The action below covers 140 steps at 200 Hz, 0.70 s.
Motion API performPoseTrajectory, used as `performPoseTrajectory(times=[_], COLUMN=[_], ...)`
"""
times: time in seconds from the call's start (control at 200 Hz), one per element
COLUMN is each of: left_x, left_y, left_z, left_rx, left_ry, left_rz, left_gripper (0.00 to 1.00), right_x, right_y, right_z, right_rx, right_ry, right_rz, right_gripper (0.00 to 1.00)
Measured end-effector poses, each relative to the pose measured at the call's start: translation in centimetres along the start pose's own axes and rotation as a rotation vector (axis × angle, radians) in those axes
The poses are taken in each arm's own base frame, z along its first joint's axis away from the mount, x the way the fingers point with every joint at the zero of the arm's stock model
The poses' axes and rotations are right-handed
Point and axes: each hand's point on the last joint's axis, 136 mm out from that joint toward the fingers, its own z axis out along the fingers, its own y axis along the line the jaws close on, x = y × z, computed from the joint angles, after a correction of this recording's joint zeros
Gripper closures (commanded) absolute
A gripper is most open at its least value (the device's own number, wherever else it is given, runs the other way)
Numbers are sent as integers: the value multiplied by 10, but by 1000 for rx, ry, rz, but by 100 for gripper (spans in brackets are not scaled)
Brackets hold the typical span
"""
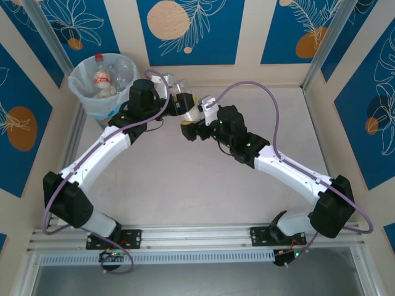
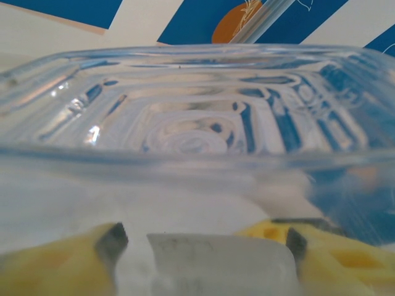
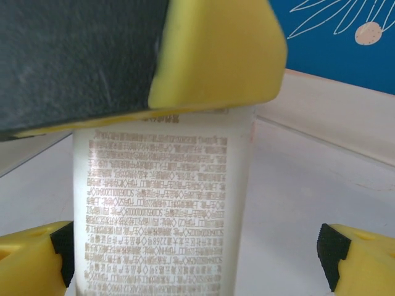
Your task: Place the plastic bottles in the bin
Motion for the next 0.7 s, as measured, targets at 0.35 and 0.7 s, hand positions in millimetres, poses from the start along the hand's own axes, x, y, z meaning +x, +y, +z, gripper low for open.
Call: performPoseTrajectory(times=[0.35,0.7], left_x=[6,7], left_y=[15,24], left_z=[-1,-4], left_rx=[-70,-113], left_ry=[18,30], left_rz=[-1,10], left_gripper=[44,44], right_x=[-30,-39], right_y=[-1,-62], right_z=[-36,-62], right_rx=[-6,199], right_ry=[-93,-162], right_rz=[-21,208], right_gripper=[0,0])
